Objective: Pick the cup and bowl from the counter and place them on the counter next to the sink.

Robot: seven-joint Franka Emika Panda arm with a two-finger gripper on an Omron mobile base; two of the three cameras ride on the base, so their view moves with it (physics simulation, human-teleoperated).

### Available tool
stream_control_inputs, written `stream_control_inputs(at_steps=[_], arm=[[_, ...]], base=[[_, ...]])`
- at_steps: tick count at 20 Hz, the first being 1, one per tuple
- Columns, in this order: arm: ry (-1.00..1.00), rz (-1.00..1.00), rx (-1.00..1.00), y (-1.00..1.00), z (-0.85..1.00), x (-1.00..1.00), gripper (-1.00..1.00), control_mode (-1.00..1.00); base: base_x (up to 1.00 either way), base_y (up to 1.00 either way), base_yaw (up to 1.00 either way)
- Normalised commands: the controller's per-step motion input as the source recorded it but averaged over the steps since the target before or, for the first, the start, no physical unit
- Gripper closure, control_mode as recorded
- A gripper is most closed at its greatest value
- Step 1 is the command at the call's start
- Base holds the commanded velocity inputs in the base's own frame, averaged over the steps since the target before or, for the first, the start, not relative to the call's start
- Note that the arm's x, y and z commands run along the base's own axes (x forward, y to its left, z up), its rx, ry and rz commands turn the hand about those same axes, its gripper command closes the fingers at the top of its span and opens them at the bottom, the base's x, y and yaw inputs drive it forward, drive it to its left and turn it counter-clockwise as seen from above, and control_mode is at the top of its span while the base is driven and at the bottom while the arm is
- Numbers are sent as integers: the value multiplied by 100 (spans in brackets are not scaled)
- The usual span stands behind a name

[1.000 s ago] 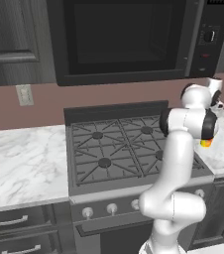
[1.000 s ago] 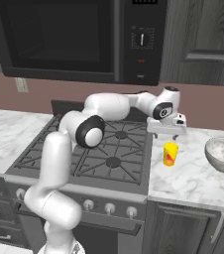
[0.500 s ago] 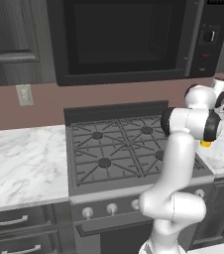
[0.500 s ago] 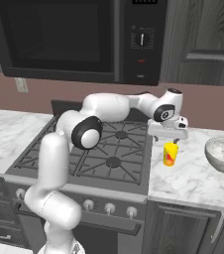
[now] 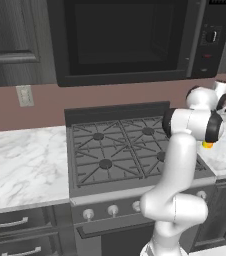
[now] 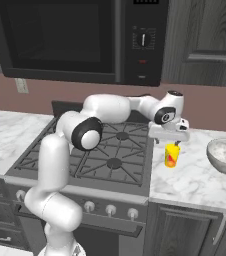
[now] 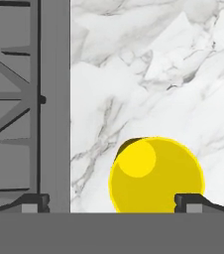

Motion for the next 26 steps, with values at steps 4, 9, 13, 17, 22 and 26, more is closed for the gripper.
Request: stream_control_inputs(at_steps=[4, 9, 13, 17, 22, 26], arm=[[0, 0, 2, 0, -19, 0, -100, -100], [0, 0, 2, 0, -19, 0, -100, -100], [0, 0, 0, 0, -15, 0, -100, -100], [0, 0, 0, 0, -14, 0, -100, -100], [0, 0, 0, 0, -10, 0, -100, -100], [0, 0, 0, 0, -14, 0, -100, -100]], base=[[0, 0, 0], [0, 0, 0], [0, 0, 0], [0, 0, 0], [0, 0, 0], [0, 0, 0]])
